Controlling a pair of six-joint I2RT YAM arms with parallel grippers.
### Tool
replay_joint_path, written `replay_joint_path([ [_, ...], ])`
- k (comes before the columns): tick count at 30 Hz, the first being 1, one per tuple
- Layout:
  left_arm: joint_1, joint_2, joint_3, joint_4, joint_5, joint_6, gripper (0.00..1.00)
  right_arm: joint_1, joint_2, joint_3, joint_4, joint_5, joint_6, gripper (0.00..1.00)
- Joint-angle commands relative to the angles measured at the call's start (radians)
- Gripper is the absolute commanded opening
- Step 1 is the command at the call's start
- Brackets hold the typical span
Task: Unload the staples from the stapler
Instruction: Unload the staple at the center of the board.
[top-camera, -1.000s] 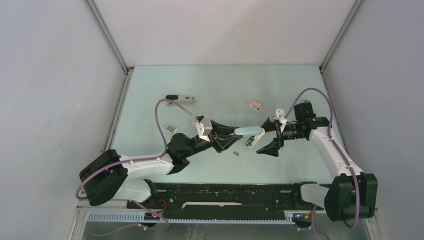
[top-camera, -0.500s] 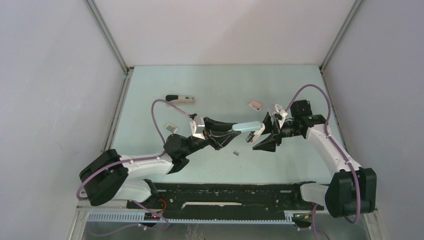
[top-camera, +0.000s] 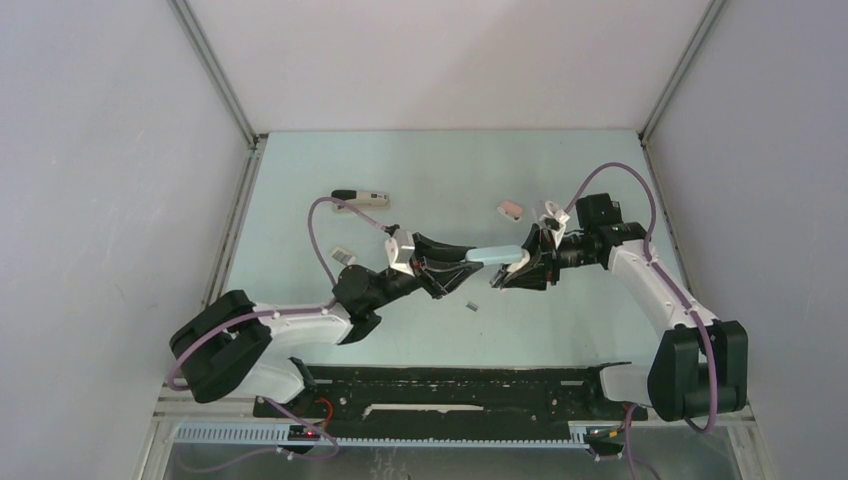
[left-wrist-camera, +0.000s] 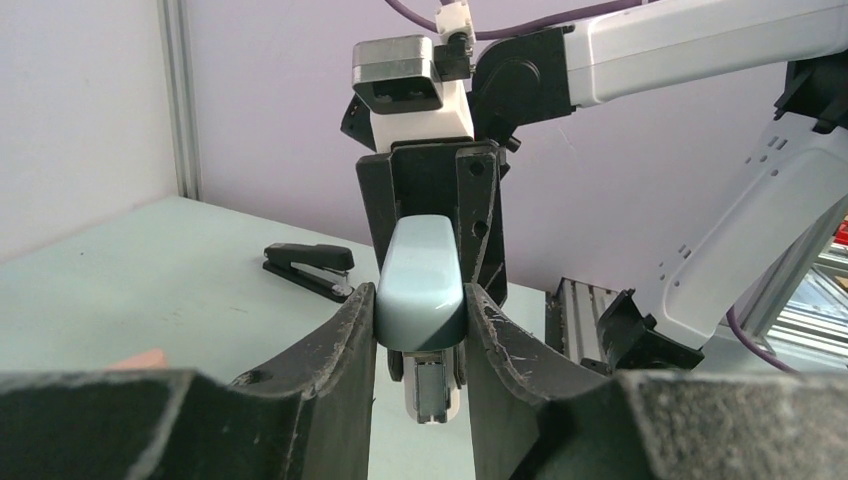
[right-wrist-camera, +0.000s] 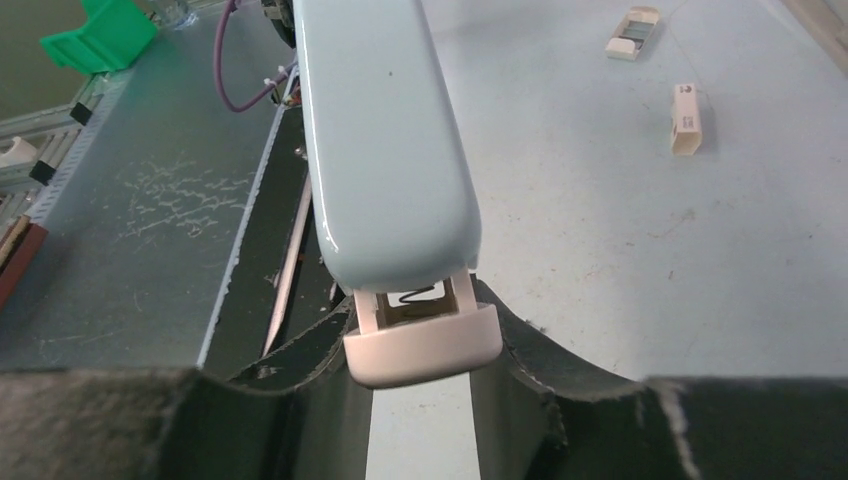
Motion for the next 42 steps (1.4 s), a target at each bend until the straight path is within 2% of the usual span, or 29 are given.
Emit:
replay_joint_path([
  [1, 0.02, 0.026, 0.006, 0.077, 0.011, -0.008, 0.0, 0.011, 0.017, 0.036, 0.036, 0.038, 0.04, 0.3],
  [8, 0.101, 0.164, 0.009, 0.121, 0.067, -0.006, 0.0, -0.008, 0.063, 0.035, 0.023, 0.199, -0.014, 0.11],
  [14, 0.17, 0.337, 0.055, 0.159, 0.15, -0.008, 0.0, -0.009, 0.123, 0.036, 0.077, 0.413, -0.005, 0.06],
  [24, 0.251, 0.497, 0.105, 0.159, 0.248, -0.015, 0.0, -0.002, 0.195, 0.036, 0.168, 0.705, 0.0, 0.0],
  [36, 0.296, 0.632, 0.151, 0.158, 0.257, -0.101, 0.0, 0.071, 0.212, 0.009, 0.248, 0.981, -0.005, 0.0],
  [42, 0.311, 0.649, 0.151, 0.159, 0.273, -0.127, 0.0, 0.079, 0.228, 0.008, 0.241, 0.971, 0.002, 0.0],
])
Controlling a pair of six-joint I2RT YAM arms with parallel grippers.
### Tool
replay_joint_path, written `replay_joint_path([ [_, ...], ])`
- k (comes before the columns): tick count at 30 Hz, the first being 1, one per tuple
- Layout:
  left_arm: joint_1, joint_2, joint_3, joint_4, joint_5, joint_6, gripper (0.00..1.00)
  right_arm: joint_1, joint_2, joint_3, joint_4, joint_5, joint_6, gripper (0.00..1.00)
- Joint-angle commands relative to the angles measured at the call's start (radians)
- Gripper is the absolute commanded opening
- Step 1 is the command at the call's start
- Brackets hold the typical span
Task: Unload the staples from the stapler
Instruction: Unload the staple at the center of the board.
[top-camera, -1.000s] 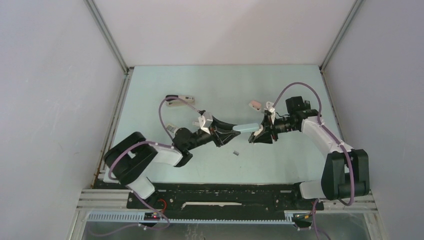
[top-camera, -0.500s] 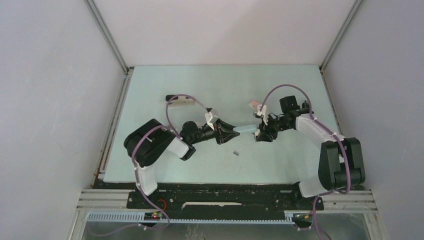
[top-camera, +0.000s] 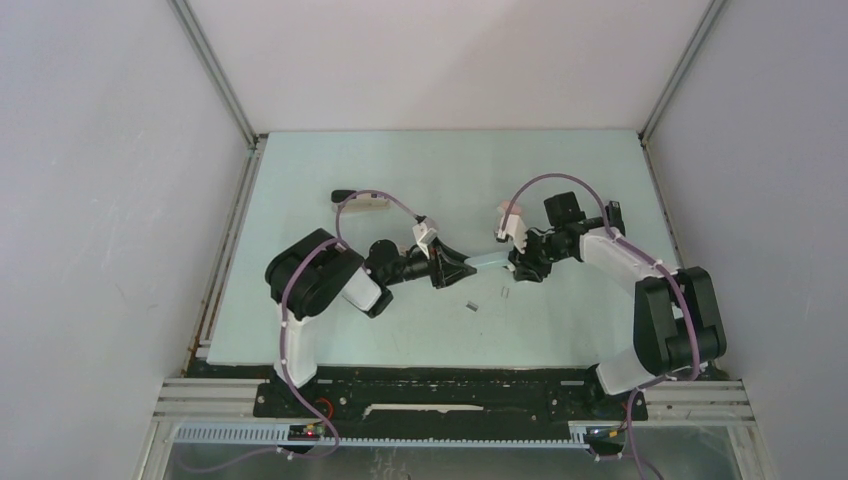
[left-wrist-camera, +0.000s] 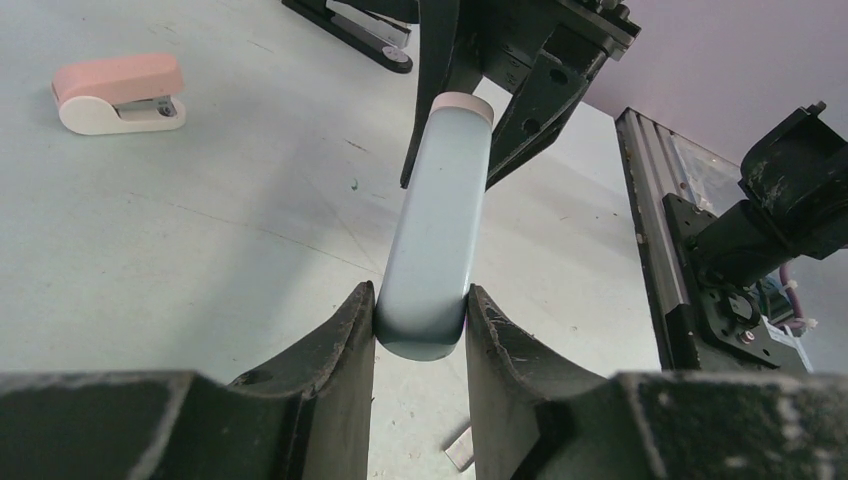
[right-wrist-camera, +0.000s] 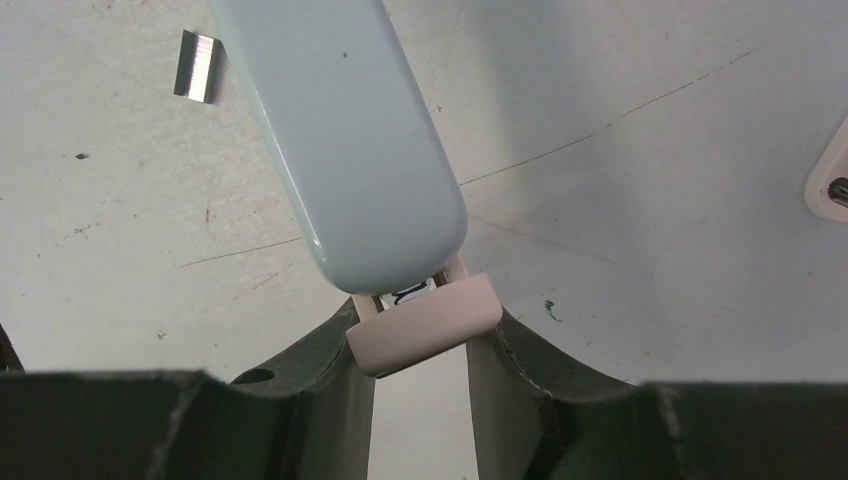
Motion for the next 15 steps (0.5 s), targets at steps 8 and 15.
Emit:
replay_joint_path([
  [8, 0.044, -0.042, 0.033, 0.026, -0.01, -0.176, 0.0, -0.021, -0.066, 0.061, -0.117, -0.171, 0.066, 0.0],
  [15, 0.011, -0.116, -0.002, 0.027, -0.019, -0.29, 0.12, -0.004, -0.092, 0.092, -0.185, -0.427, 0.134, 0.0],
])
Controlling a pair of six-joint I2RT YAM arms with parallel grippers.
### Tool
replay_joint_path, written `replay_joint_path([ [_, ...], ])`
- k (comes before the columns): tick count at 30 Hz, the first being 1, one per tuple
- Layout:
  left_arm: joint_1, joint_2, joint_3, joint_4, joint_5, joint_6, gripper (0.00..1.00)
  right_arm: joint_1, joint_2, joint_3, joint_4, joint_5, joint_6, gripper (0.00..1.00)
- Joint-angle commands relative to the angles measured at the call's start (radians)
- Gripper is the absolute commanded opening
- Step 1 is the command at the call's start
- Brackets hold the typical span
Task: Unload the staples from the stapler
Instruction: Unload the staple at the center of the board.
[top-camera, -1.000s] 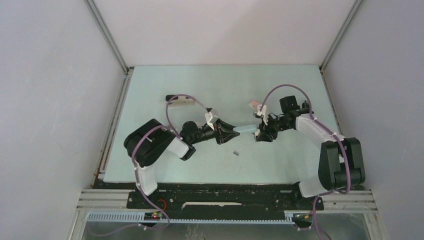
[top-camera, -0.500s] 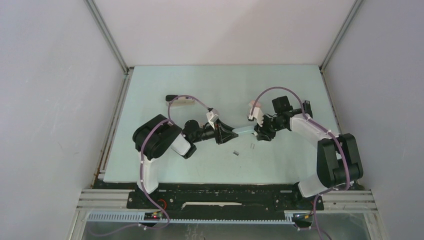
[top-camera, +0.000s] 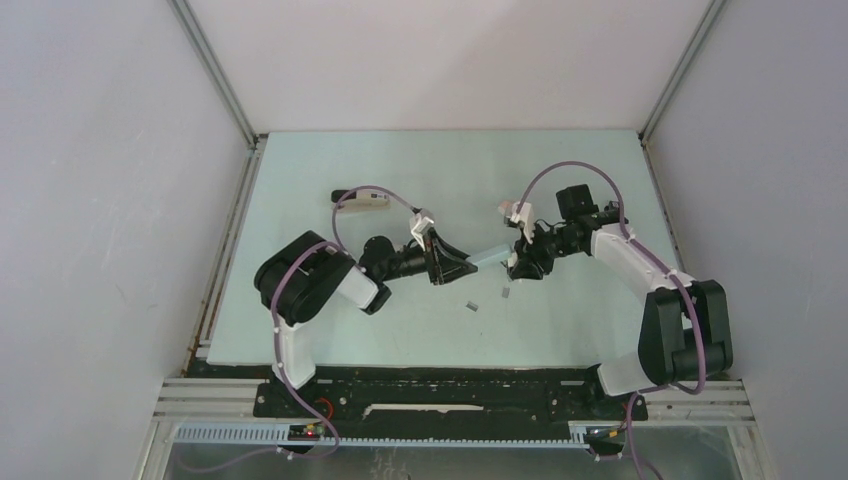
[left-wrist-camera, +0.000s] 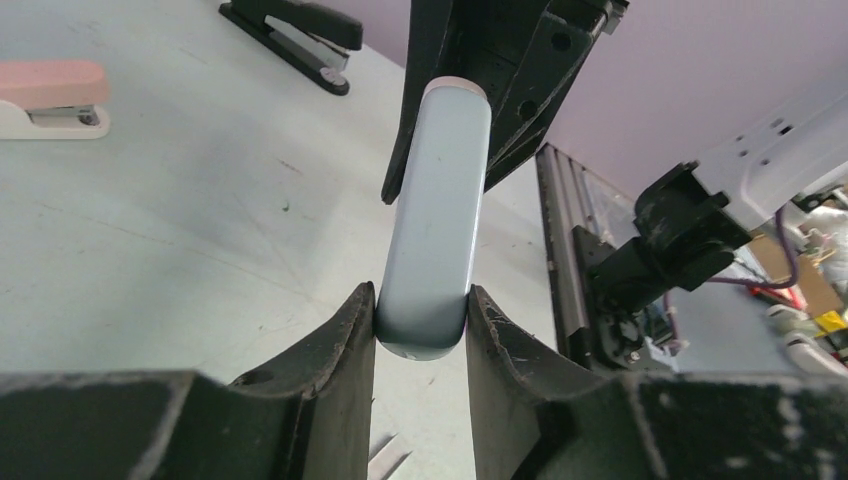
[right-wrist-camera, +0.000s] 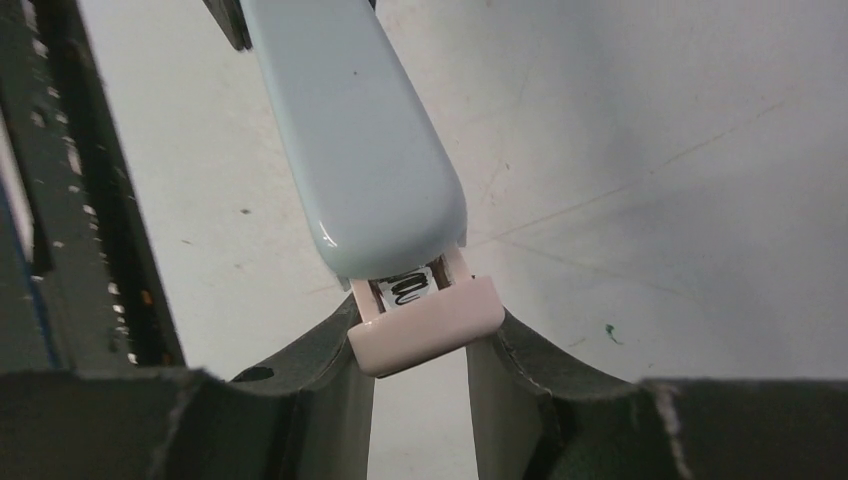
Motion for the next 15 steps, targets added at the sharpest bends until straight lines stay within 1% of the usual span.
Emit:
replay_joint_path([
  [1, -0.002, -0.074, -0.017, 0.024, -0.088, -0.103, 0.16, 0.02, -0.048, 0.043, -0.073, -0.261, 0.049, 0.0],
  [8, -0.022, -0.142, -0.081, 0.024, -0.145, -0.117, 0.54, 0.012, -0.027, 0.043, -0.096, -0.399, 0.064, 0.0],
  [11, -0.023, -0.202, -0.146, 0.025, -0.195, -0.091, 0.7, -0.012, -0.023, 0.042, -0.099, -0.443, 0.071, 0.0],
  [13, -0.023, -0.245, -0.185, 0.024, -0.224, -0.068, 0.77, -0.034, -0.027, 0.042, -0.104, -0.467, 0.071, 0.0],
  [15, -0.023, -0.299, -0.221, 0.025, -0.249, -0.05, 0.82, -0.056, -0.03, 0.043, -0.114, -0.491, 0.068, 0.0],
])
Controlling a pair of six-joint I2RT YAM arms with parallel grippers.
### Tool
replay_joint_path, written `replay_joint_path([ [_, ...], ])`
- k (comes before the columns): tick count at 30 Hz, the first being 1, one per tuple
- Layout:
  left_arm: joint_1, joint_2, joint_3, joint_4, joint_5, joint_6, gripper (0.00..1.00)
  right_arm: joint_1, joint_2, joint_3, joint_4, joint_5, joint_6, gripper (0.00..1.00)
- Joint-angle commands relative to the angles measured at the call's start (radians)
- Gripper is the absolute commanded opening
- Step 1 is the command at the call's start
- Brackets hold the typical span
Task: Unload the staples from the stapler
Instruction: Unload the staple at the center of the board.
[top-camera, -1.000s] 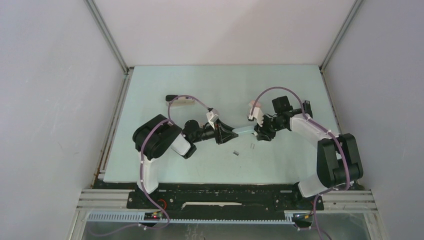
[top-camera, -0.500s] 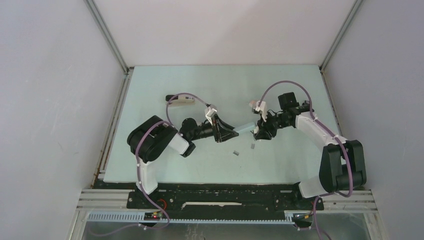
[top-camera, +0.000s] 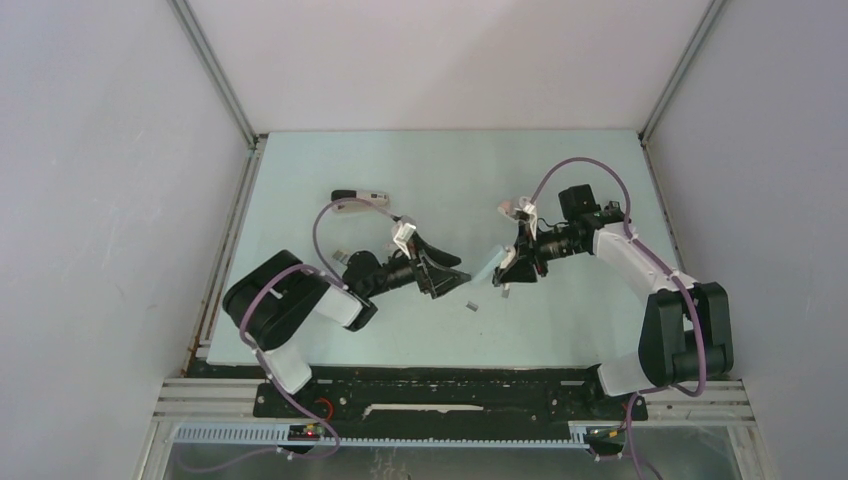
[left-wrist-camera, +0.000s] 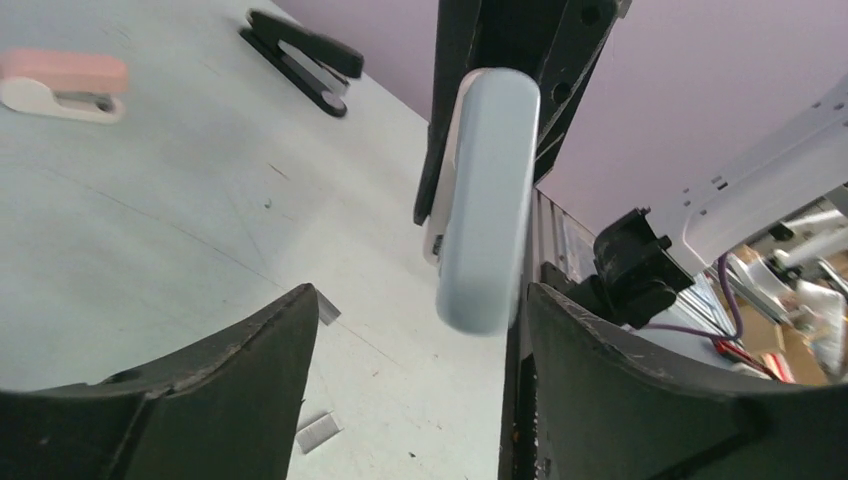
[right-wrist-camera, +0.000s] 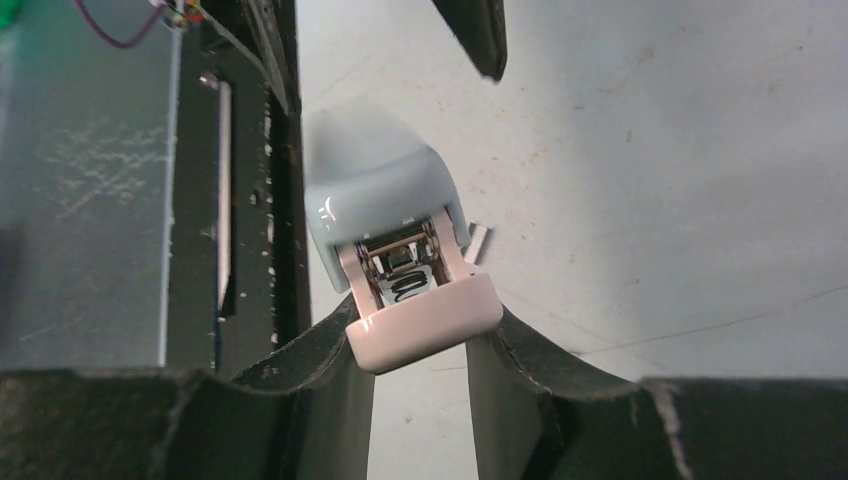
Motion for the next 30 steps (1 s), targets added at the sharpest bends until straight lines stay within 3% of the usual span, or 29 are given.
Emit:
replay_joint_path([
  [1, 0.01, -0.13, -0.084, 0.036, -0.138, 0.056, 0.84, -0.044, -0.013, 0.022, -0.063, -0.159, 0.0, 0.0],
  [7, 0.01, -0.242, -0.172, 0.035, -0.21, 0.102, 0.99, -0.08, -0.024, 0.021, -0.097, -0.202, -0.022, 0.0],
  [15, 0.008, -0.483, -0.319, 0.035, -0.377, 0.198, 1.0, -0.099, -0.029, 0.021, -0.125, -0.266, -0.026, 0.0],
  [19, 0.011, -0.609, -0.358, 0.032, -0.429, 0.155, 1.0, -0.099, -0.033, 0.021, -0.133, -0.31, -0.014, 0.0],
  [23, 0.015, -0.579, -0.289, 0.023, -0.321, 0.022, 0.99, -0.086, -0.036, 0.021, -0.134, -0.36, 0.017, 0.0],
  [26, 0.006, -0.485, -0.204, 0.023, -0.223, -0.097, 0.9, -0.068, -0.04, 0.021, -0.138, -0.389, 0.035, 0.0],
  [30, -0.072, -0.39, -0.127, 0.025, -0.202, -0.075, 0.88, -0.035, -0.045, 0.022, -0.14, -0.403, 0.043, 0.0],
])
